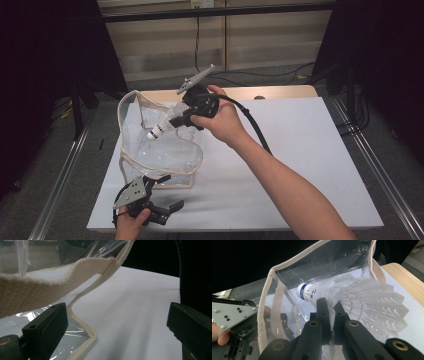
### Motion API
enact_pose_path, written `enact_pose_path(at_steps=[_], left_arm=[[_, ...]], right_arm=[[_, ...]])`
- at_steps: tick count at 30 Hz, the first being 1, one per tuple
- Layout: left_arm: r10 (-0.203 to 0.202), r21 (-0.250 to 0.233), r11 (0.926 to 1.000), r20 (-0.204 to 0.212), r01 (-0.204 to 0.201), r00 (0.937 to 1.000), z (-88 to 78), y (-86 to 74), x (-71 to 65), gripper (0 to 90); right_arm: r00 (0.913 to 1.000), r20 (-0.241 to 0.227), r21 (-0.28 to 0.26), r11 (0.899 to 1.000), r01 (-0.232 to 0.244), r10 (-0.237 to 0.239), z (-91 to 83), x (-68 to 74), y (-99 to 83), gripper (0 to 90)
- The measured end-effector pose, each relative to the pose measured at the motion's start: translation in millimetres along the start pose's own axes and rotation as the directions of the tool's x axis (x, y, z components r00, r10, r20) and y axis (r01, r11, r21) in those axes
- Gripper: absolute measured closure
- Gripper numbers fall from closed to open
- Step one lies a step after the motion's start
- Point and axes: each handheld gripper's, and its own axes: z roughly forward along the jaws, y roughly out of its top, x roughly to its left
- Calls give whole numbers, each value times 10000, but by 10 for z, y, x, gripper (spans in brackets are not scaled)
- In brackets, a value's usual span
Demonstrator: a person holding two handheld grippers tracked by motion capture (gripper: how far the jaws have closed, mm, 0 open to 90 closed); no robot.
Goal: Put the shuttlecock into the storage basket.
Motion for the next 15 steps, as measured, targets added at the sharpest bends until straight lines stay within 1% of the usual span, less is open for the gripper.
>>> enact_pose_path(at_steps=[10,15], left_arm=[[5,-19,10000,-10,-5,10000,-3,0,6,37],[17,-19,10000,-7,-17,10000,-4,1,5,37]], right_arm=[[9999,-134,18,10000,83,-83,81,18,47,878],[9999,-129,102,9999,107,-106,132,23,69,878]])
